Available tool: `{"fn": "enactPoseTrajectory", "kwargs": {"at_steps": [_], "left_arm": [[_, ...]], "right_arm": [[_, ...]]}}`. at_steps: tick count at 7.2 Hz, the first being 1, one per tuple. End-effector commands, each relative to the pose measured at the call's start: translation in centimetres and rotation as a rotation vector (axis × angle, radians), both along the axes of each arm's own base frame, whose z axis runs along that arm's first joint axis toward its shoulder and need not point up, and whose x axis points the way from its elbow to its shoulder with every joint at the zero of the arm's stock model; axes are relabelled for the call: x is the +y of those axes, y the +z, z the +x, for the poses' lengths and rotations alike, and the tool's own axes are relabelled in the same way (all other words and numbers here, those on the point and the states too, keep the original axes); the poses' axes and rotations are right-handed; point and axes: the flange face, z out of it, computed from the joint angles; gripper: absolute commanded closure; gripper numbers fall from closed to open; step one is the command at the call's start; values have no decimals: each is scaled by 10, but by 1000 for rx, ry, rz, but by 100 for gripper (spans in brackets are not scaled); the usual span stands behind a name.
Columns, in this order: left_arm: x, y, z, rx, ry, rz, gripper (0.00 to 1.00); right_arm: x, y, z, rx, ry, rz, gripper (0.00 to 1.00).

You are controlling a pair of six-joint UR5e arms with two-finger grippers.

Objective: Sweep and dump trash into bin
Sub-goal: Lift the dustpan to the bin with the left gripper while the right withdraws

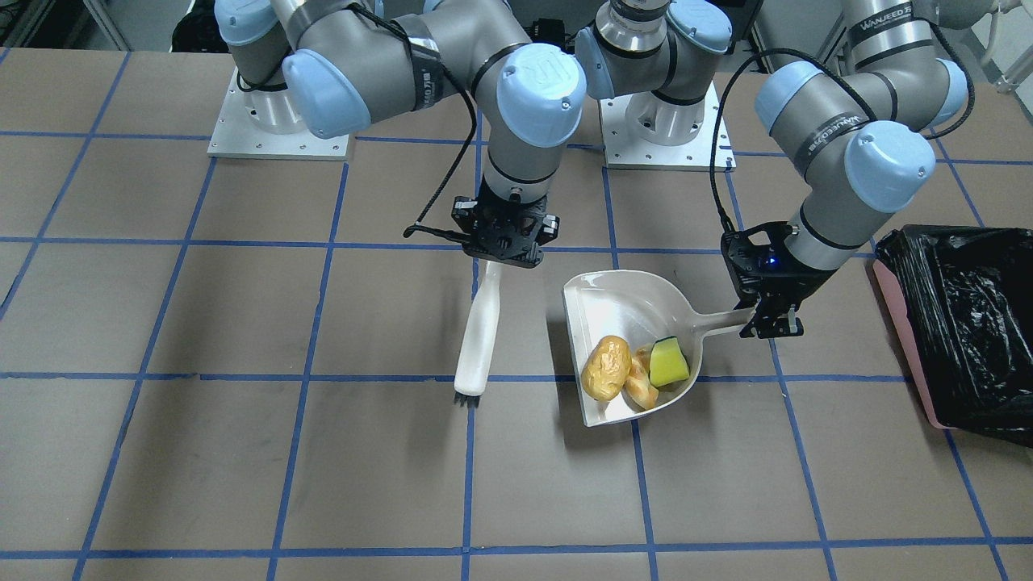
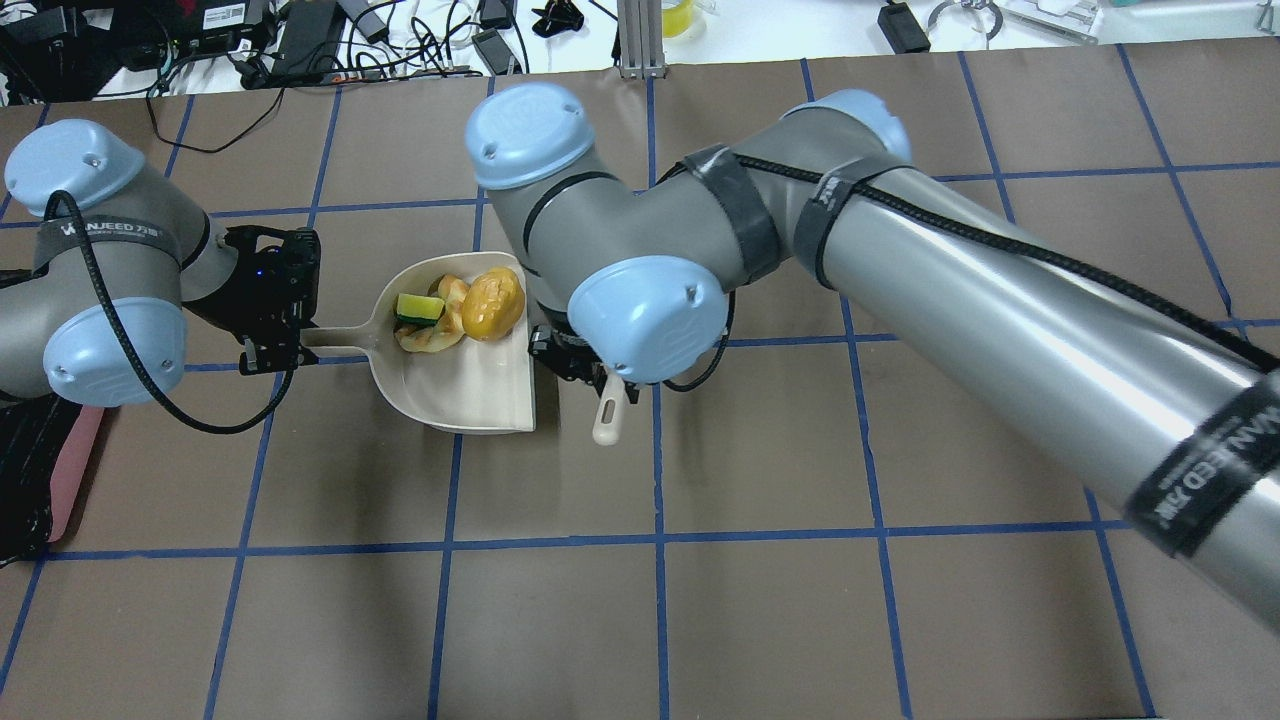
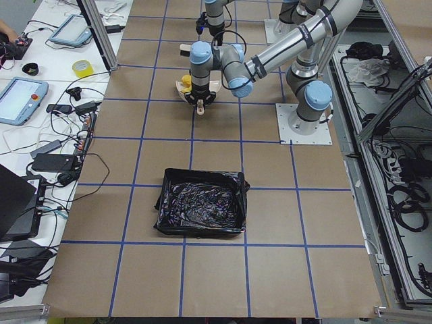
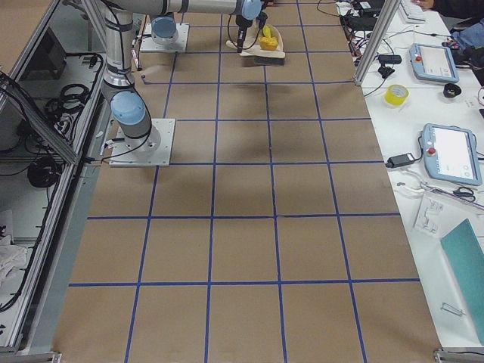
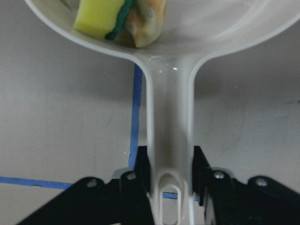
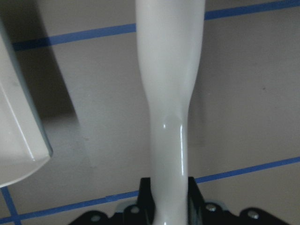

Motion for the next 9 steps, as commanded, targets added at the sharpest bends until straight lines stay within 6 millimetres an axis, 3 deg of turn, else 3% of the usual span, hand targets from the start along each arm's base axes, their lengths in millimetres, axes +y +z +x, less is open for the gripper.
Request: {"fn": "enactPoseTrajectory", "kwargs": {"at_steps": [1, 2, 4, 5, 6, 7, 8, 9], "left_arm": [[-10, 23, 44, 85, 31, 5, 100], [-9, 33, 86, 121, 25, 1, 100], [-5, 66, 168, 137, 42, -27, 100], [-2, 85, 205, 138, 58, -56, 100], [9, 85, 243, 156, 19, -46, 100], [31, 78, 294, 158, 38, -54, 100], [55, 72, 345, 157, 79, -64, 100], [79, 74, 395, 141, 131, -78, 100]], "right_arm": [[-40, 23, -80, -12, 72, 12, 100], [-61, 25, -118, -24, 75, 16, 100], [-112, 28, -246, -71, 121, 12, 100], [-126, 26, -308, -88, 143, 20, 100], [-136, 22, -359, -99, 163, 8, 100], [-147, 10, -397, -83, 119, -47, 100], [-159, -24, -419, -66, 106, -68, 100], [-164, -45, -428, -71, 127, -63, 100]]}}
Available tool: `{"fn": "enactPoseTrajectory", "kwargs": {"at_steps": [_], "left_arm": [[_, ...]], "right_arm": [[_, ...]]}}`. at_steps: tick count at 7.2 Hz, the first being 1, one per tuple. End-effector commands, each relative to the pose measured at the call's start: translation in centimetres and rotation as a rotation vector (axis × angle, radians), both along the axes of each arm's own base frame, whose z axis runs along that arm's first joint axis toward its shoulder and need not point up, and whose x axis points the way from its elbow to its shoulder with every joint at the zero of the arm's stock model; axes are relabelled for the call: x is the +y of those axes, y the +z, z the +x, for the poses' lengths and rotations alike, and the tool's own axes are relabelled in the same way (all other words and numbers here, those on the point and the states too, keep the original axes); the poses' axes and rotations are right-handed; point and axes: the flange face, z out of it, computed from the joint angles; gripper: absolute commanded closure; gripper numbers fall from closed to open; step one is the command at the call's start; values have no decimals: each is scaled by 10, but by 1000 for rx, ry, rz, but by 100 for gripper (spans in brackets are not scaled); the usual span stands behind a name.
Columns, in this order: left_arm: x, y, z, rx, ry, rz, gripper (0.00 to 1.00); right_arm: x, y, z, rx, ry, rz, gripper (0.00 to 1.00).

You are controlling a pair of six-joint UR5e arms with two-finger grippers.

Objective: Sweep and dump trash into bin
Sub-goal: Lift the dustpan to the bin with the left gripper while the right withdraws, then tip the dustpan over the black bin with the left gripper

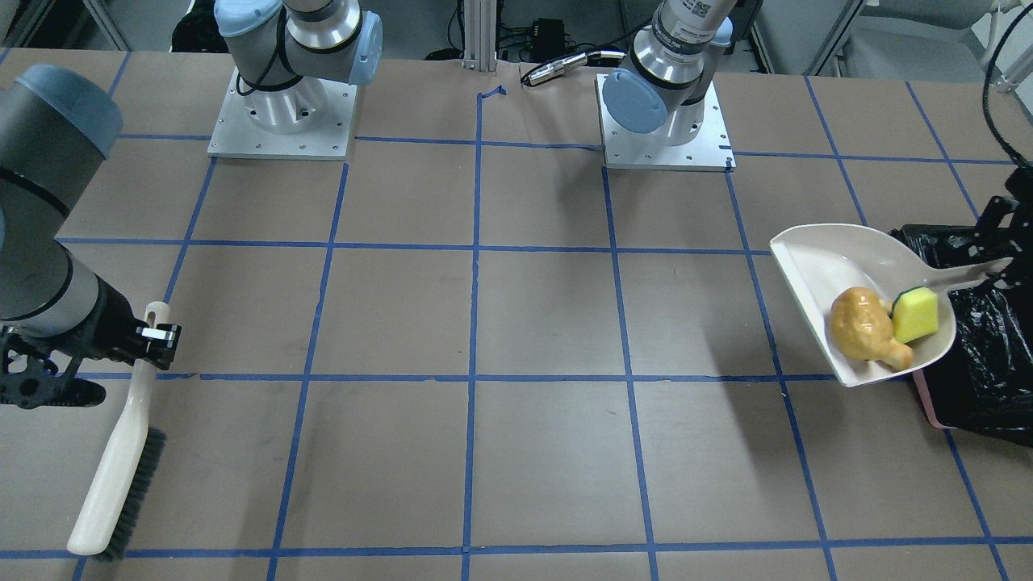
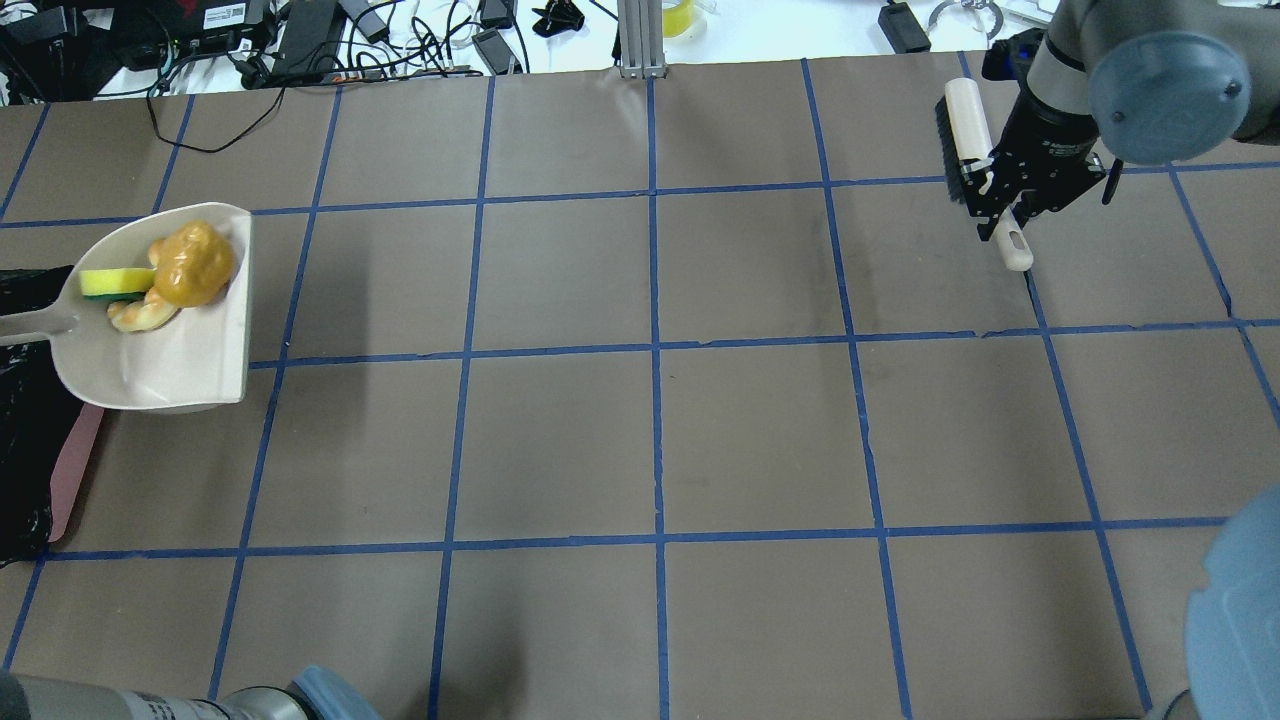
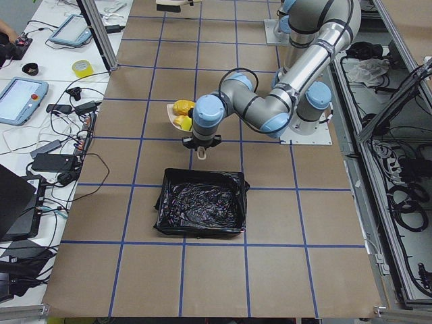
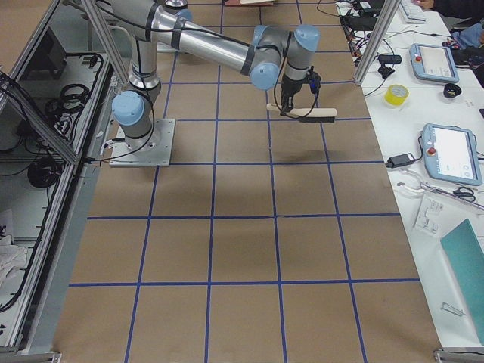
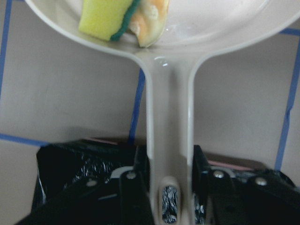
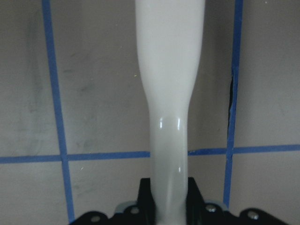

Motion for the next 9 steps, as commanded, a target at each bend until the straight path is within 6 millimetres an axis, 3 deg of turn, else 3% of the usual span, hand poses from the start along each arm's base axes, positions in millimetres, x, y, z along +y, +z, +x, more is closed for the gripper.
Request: {"fn": "enactPoseTrajectory", "kwargs": {"at_steps": [1, 3, 4, 5, 7, 8, 9], "left_arm": [[51, 9, 109, -32, 120, -16, 100], [77, 11, 166, -61, 197, -8, 100], [84, 32, 193, -119, 221, -29, 100], [84, 48, 212, -193, 215, 14, 100], [78, 45, 252, -352, 154, 26, 100], [79, 55, 251, -434, 108, 32, 100], [70, 53, 247, -502, 60, 42, 100]], "right_arm": [[-12, -45, -40, -4, 47, 6, 100], [-12, -58, -60, 7, 64, 35, 100], [-8, -64, -60, 5, 63, 55, 100], [-4, -68, -60, 12, 57, 69, 100], [2, -74, -61, 23, 52, 100, 100], [5, -77, -60, 22, 53, 106, 100], [6, -77, -59, 21, 55, 110, 100]]}}
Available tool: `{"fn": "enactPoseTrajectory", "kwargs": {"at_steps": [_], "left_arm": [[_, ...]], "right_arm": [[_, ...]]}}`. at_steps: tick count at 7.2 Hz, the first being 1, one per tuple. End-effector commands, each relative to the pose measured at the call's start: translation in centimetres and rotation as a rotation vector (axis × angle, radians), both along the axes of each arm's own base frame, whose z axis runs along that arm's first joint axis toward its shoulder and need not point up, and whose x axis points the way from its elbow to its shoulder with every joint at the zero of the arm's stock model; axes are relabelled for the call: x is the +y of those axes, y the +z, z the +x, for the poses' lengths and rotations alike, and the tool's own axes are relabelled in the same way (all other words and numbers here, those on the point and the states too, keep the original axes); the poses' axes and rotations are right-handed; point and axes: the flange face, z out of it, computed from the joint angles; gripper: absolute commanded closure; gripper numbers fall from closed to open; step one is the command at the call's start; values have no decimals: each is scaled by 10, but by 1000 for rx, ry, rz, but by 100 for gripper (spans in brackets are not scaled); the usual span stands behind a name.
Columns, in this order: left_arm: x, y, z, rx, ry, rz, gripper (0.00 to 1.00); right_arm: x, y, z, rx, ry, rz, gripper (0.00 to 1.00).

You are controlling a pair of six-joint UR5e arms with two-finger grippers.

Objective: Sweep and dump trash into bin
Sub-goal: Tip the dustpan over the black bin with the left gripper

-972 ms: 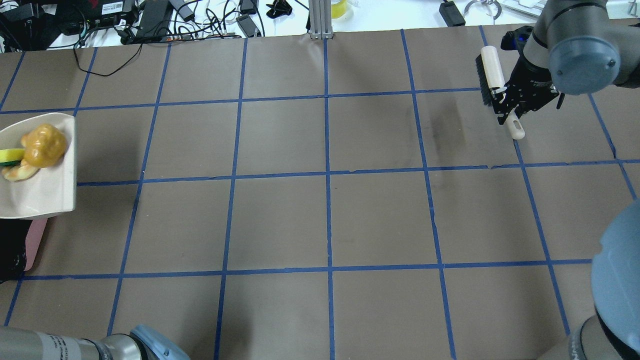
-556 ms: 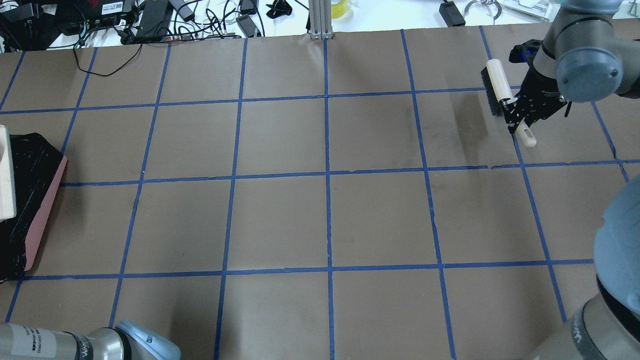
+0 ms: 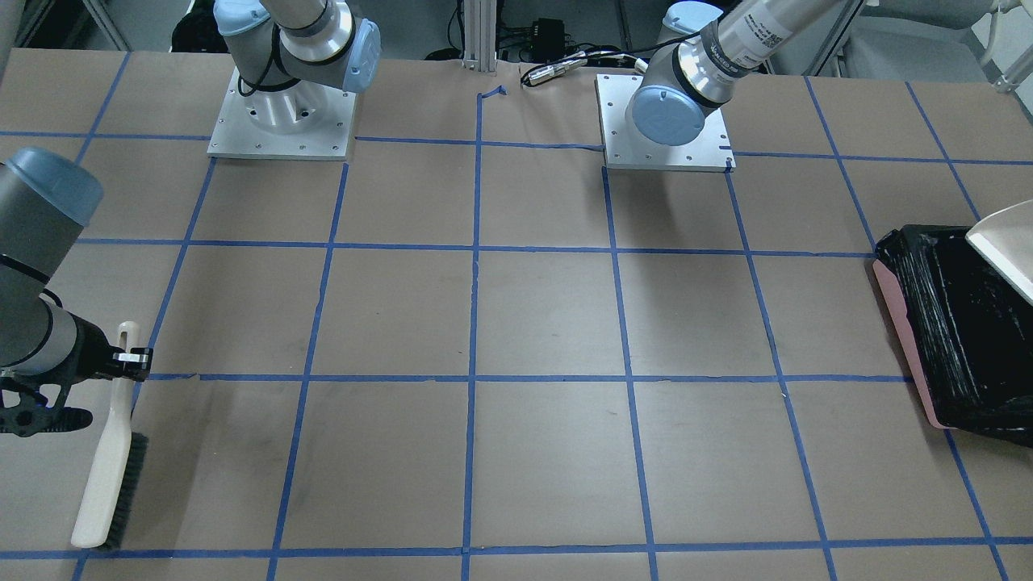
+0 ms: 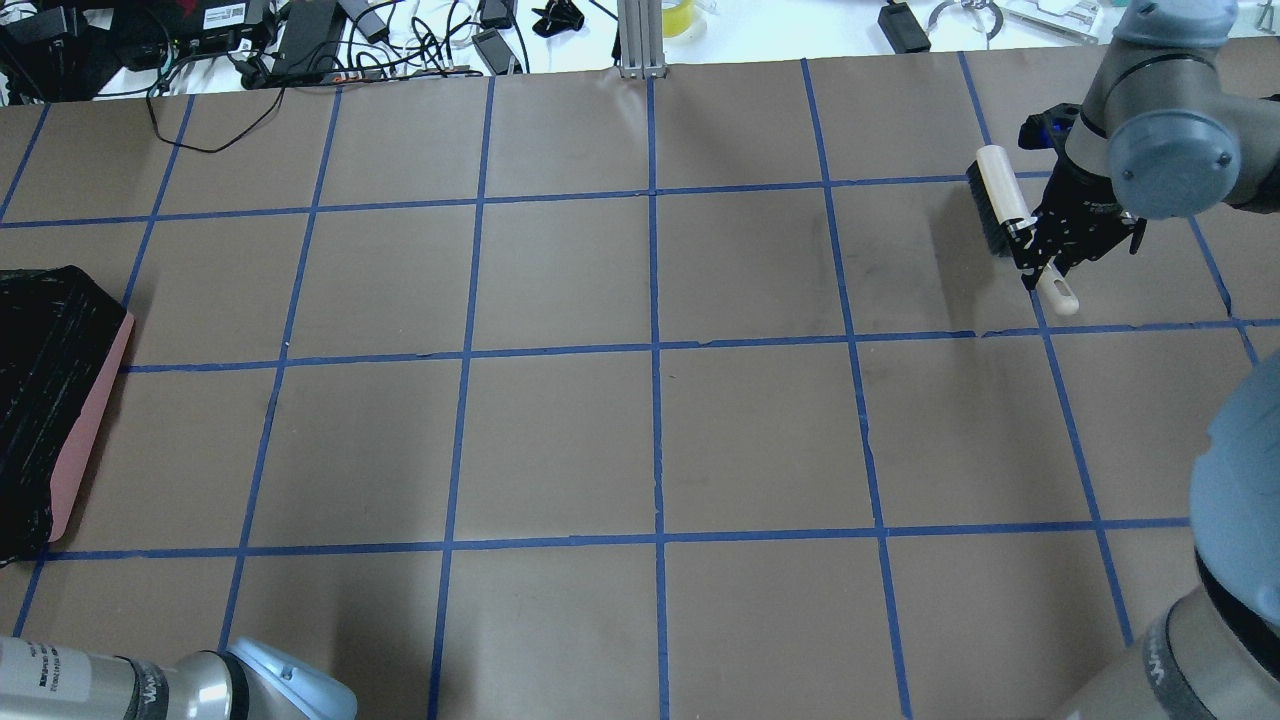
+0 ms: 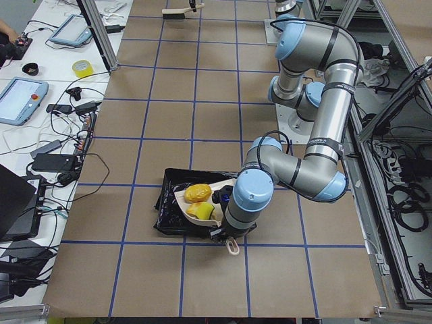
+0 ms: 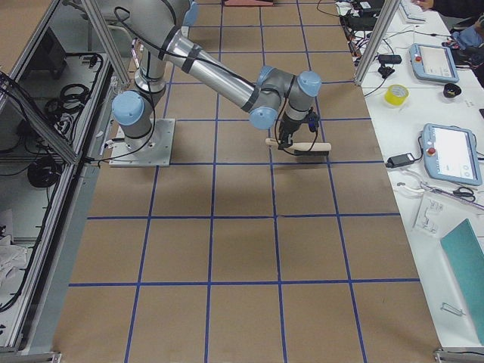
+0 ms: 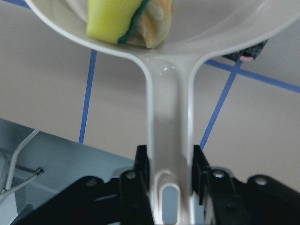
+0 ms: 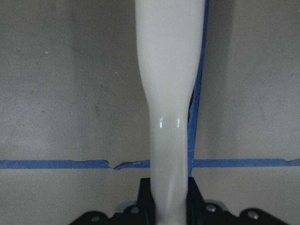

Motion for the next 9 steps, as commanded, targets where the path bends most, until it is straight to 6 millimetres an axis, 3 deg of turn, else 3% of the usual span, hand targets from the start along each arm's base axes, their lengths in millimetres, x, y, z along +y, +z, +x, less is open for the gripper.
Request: {"fn": "enactPoseTrajectory", "kwargs": {"at_steps": [1, 2, 4, 5, 7, 9], "left_arm": [[-24, -7, -19, -168, -152, 69, 100], [-41, -9, -38, -286, -243, 116, 100], [-60, -4, -59, -326, -332, 146, 100], [-67, 3, -69, -357, -378, 186, 100], [-83, 19, -94, -397, -461, 232, 100], [-85, 26, -97, -434, -473, 245, 100]], "right_arm": [[3, -2, 0, 5, 1, 16, 100], [6, -5, -1, 12, 5, 41, 100], [6, -6, -1, 9, 14, 43, 100], [6, -6, -1, 3, 18, 40, 80], [4, -5, -1, 1, 15, 28, 15], [5, 4, -2, 12, 10, 25, 1]]}}
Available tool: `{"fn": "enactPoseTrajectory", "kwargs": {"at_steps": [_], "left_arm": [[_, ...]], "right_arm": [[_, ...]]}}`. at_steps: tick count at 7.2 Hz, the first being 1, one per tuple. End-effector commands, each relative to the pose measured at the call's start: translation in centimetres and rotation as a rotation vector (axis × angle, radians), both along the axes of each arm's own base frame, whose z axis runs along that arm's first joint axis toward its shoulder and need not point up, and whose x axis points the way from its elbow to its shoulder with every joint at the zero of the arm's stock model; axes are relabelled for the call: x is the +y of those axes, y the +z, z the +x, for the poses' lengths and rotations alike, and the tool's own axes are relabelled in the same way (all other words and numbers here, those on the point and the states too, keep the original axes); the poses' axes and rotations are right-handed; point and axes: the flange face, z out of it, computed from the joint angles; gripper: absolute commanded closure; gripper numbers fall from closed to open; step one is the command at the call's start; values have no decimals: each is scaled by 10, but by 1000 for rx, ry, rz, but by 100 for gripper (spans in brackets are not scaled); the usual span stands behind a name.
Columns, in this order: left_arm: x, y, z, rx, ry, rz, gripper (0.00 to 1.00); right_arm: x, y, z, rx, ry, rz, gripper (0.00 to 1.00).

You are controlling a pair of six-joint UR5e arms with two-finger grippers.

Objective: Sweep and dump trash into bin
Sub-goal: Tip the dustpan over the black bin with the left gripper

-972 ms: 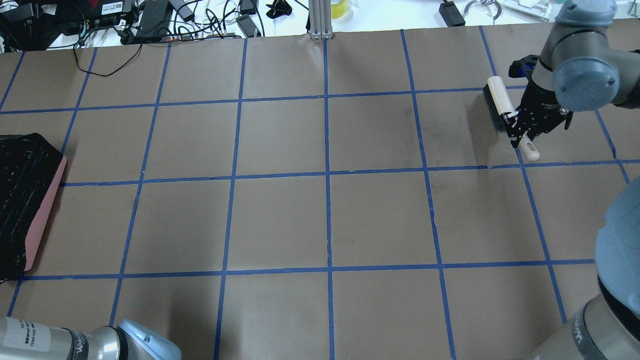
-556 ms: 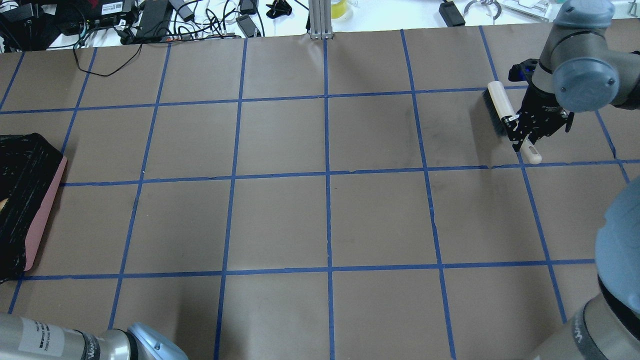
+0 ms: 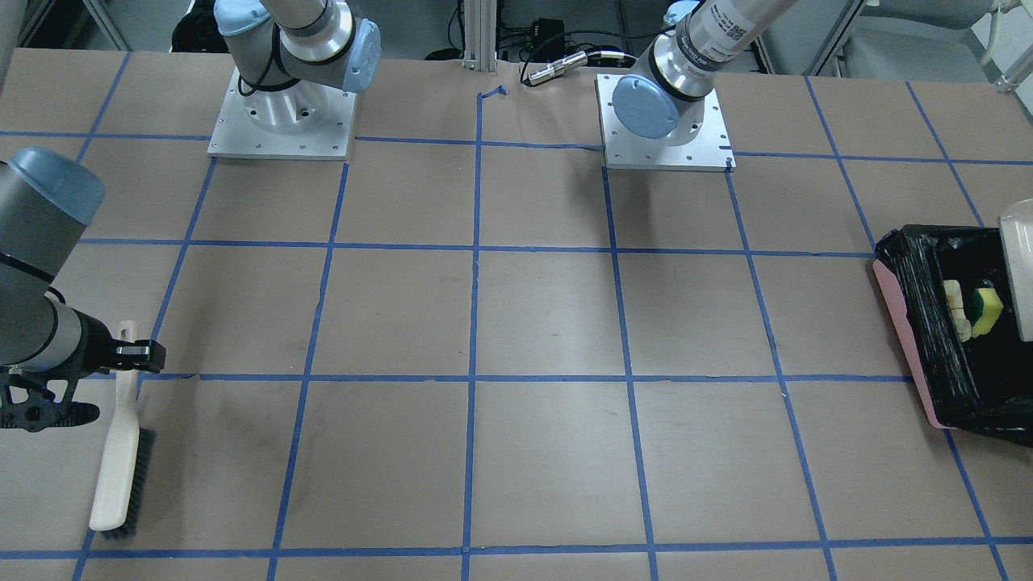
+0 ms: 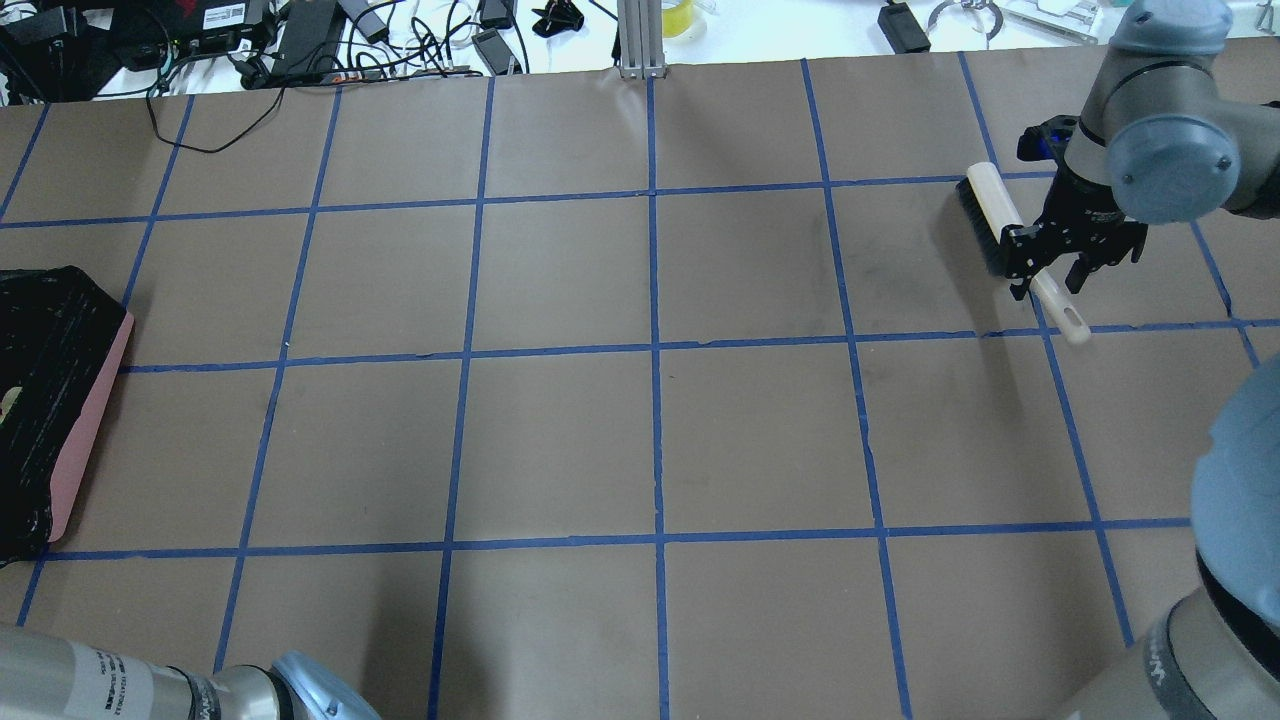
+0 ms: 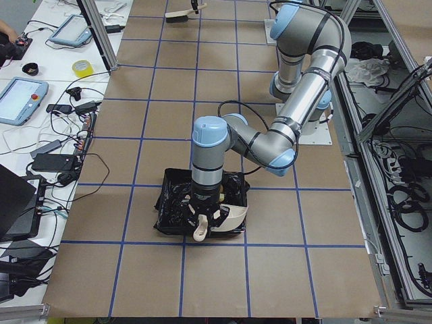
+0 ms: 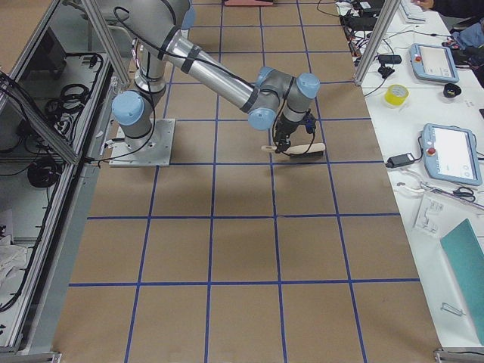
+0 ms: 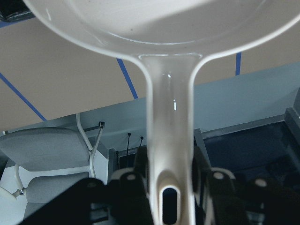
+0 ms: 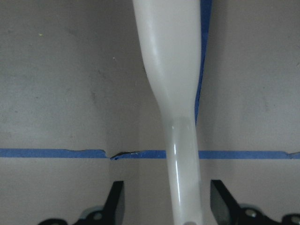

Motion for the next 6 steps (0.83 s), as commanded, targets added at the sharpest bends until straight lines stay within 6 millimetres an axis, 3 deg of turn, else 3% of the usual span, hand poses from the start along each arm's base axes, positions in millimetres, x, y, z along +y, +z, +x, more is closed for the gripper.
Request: {"fn": "enactPoseTrajectory", "kwargs": {"at_steps": [1, 4, 5, 6], "left_arm": [[-3, 8, -4, -10, -6, -7, 100], [-7, 29, -35, 178, 78, -83, 100], [-19, 20, -50, 311, 85, -127, 100], [-42, 19, -85, 396, 101, -148, 100]], "right_arm": [[1, 12, 0, 10, -6, -12, 0], [4, 19, -2, 7, -11, 3, 0], [9, 50, -4, 10, -23, -18, 0], [16, 90, -1, 20, -50, -42, 0]]}}
